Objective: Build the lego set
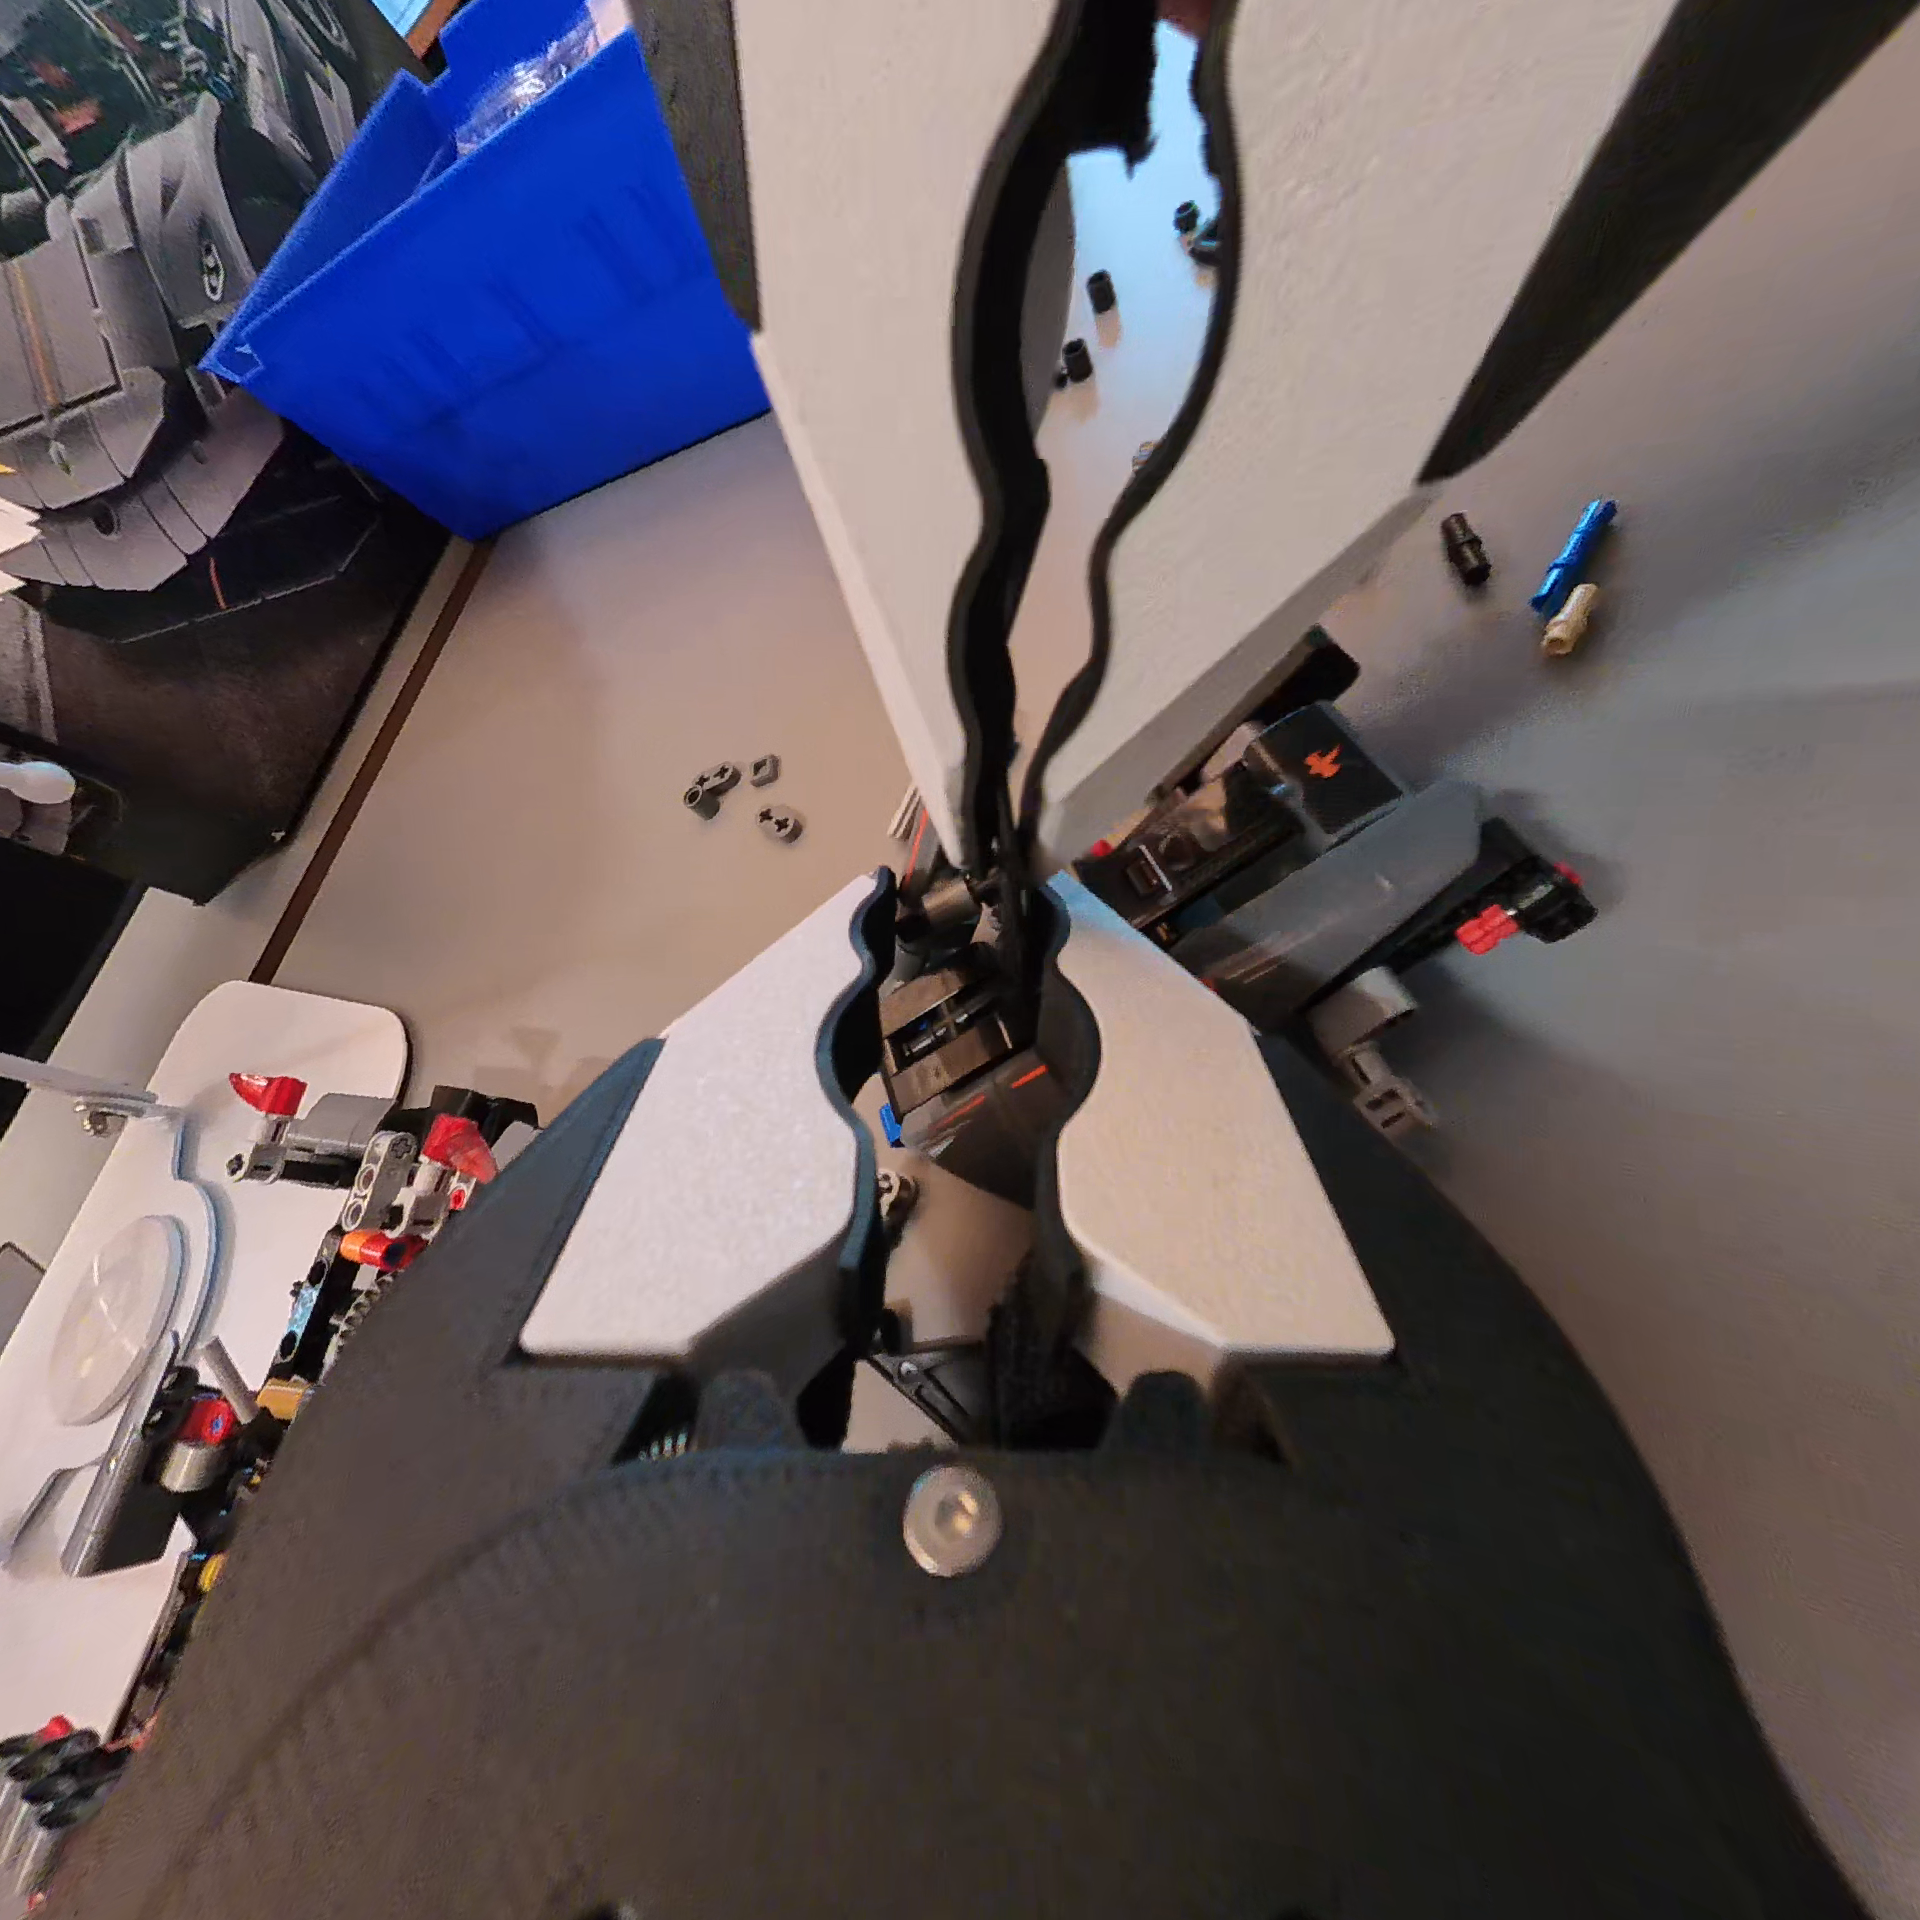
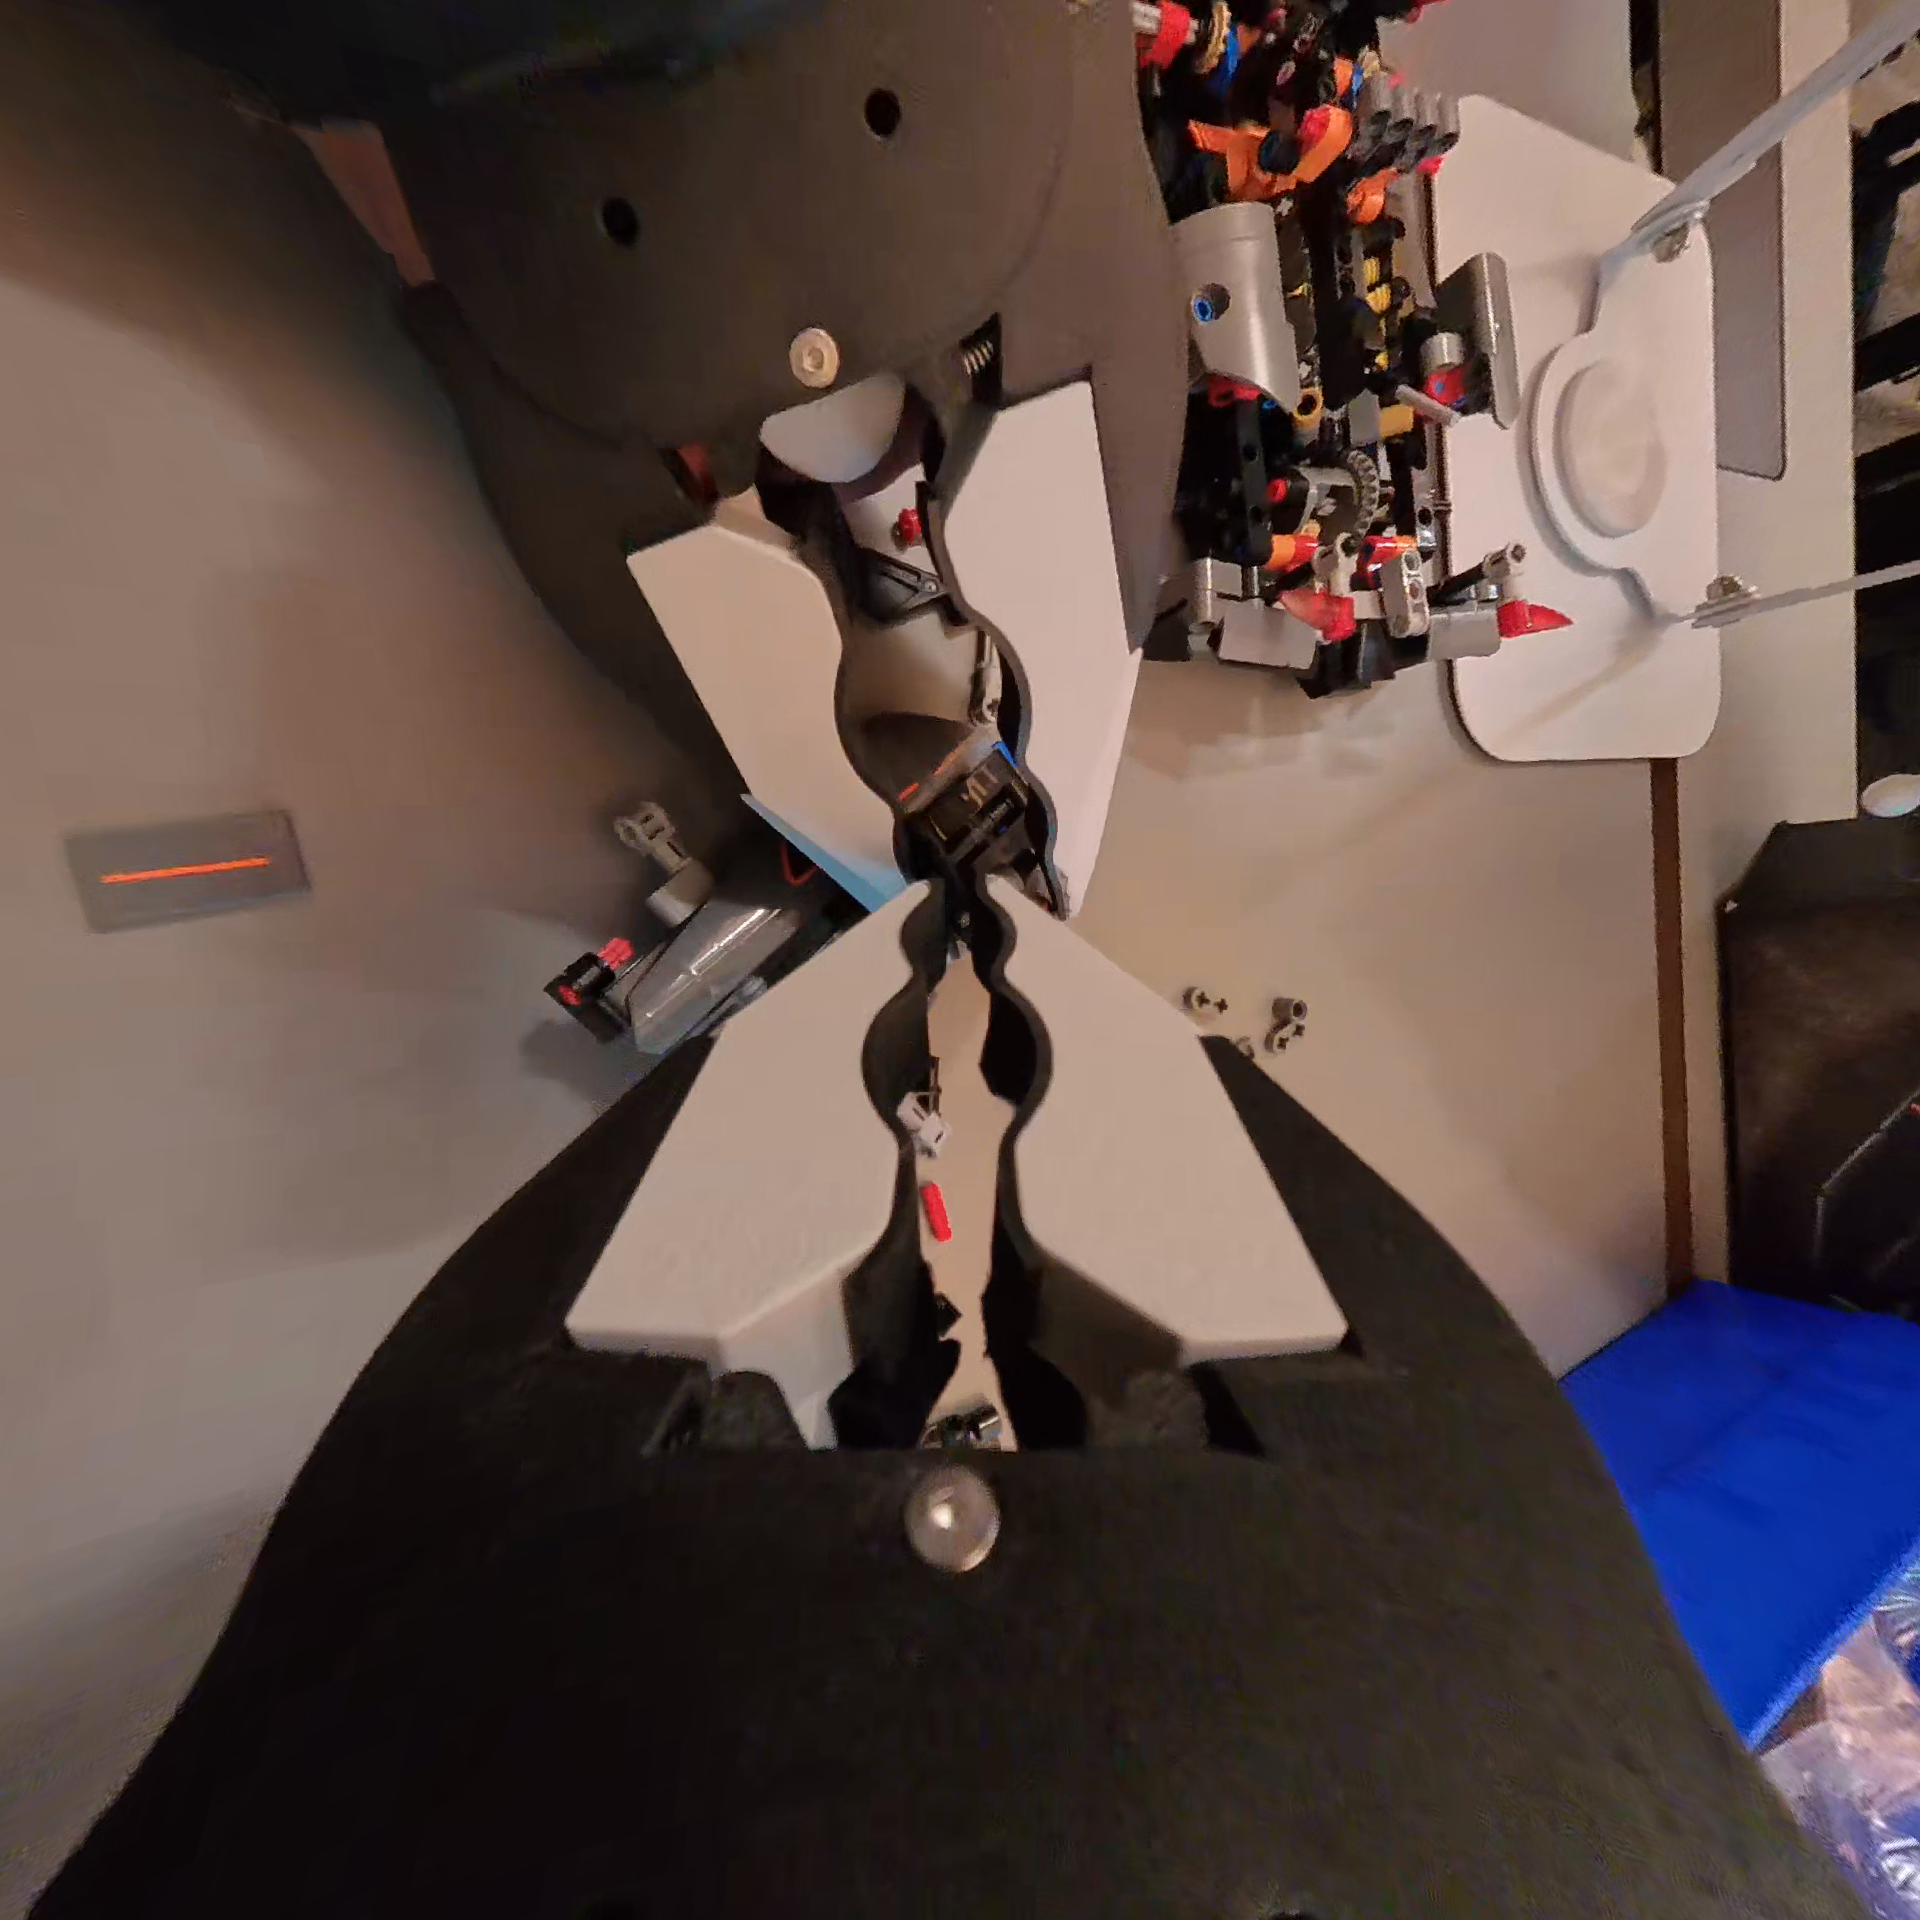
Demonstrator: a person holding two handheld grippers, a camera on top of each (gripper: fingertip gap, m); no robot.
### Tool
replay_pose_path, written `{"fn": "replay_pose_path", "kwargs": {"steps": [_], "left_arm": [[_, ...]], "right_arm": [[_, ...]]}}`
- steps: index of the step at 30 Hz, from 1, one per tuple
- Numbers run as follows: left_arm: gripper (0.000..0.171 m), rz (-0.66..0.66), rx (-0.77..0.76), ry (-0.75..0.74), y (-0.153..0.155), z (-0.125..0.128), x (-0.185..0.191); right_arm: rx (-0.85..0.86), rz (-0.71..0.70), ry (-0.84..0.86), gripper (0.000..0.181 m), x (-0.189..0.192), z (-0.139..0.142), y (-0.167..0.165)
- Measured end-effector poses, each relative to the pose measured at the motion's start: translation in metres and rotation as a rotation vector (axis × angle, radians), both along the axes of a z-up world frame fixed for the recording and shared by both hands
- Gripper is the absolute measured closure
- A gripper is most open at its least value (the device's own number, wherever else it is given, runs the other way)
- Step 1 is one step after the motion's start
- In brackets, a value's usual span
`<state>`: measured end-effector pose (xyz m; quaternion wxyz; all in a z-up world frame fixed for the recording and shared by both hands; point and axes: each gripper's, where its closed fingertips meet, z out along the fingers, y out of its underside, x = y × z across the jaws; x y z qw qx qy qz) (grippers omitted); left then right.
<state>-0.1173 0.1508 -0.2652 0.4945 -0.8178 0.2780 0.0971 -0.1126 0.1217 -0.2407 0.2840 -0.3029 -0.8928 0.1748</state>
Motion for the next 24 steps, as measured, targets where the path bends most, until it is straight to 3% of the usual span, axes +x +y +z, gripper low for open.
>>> {"fn": "replay_pose_path", "kwargs": {"steps": [6,12,24], "left_arm": [[0.145,0.014,0.01,-0.002,0.0,0.001,-0.001],[0.127,0.102,0.029,-0.001,0.0,0.006,-0.015],[0.133,0.197,-0.007,-0.037,-0.002,0.002,-0.021]], "right_arm": [[-0.028,-0.058,0.028,0.181,-0.001,0.007,-0.001],[-0.121,-0.207,0.085,0.181,-0.006,0.015,0.007],[-0.308,-0.457,0.147,0.181,-0.012,0.015,0.015]]}}
